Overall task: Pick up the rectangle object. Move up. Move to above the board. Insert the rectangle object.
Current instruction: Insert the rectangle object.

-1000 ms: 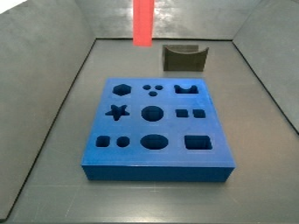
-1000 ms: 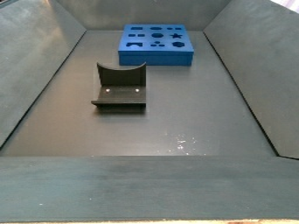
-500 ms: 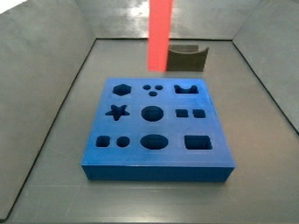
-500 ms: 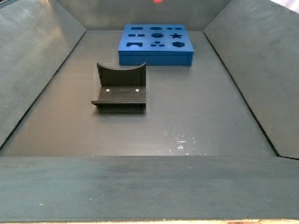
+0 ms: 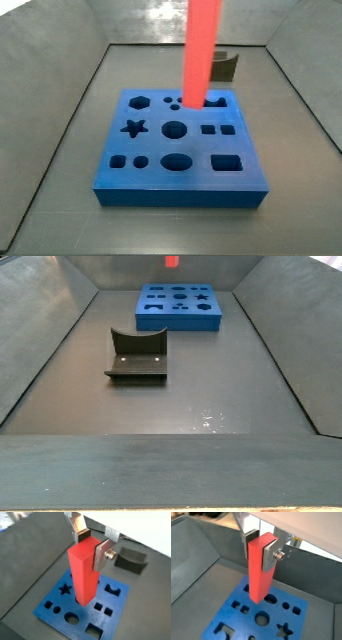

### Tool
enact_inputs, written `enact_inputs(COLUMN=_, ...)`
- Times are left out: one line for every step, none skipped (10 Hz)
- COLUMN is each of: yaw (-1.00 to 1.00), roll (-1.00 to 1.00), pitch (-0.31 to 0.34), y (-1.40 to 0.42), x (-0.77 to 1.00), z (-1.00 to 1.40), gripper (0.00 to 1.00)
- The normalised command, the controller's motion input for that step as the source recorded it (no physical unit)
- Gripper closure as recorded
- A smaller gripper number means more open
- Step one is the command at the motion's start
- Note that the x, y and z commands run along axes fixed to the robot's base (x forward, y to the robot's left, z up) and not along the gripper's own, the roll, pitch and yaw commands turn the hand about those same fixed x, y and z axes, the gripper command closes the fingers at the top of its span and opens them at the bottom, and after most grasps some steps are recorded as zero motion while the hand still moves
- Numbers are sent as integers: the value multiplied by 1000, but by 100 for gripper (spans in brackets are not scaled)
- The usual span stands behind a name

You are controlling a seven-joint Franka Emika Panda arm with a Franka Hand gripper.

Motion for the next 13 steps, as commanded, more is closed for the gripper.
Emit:
enact_inputs(yaw=-729, roll=0, pitch=-11, y=-197, x=277, z=-246, gripper=100)
enact_inputs(yaw=-709, roll=0, pitch=-6, y=-203, x=297, z=-257, gripper=100)
enact_inputs(yaw=-711, roll=0, pitch=0, y=-203, x=294, z=-266, gripper=100)
enact_inputs(yaw=-729, roll=0, pitch=0, y=-191, x=274, z=-274, gripper=100)
enact_inputs(yaw=-766, roll=0, pitch=0, y=-174, x=231, z=-260, gripper=100)
enact_inputs(yaw=-803, roll=0, pitch=0, y=-160, x=200, z=-251, gripper=100)
enact_inputs(yaw=-823, roll=0, pitch=0, y=-146, x=180, z=-234, gripper=100)
enact_inputs(yaw=-794, roll=0, pitch=0, y=-137, x=217, z=-209, gripper=100)
enact_inputs(yaw=-797, roll=0, pitch=0, y=-137, x=217, z=-214, gripper=100)
enact_inputs(yaw=-814, roll=0, pitch=0, y=-134, x=197, z=-206, gripper=100)
enact_inputs(yaw=-820, roll=0, pitch=0, y=-126, x=186, z=-149, gripper=100)
enact_inputs(yaw=-471, roll=0, pitch=0, y=-100, x=46, z=-40, gripper=100)
enact_inputs(yaw=-571, roll=0, pitch=0, y=-134, x=143, z=-54, gripper=100)
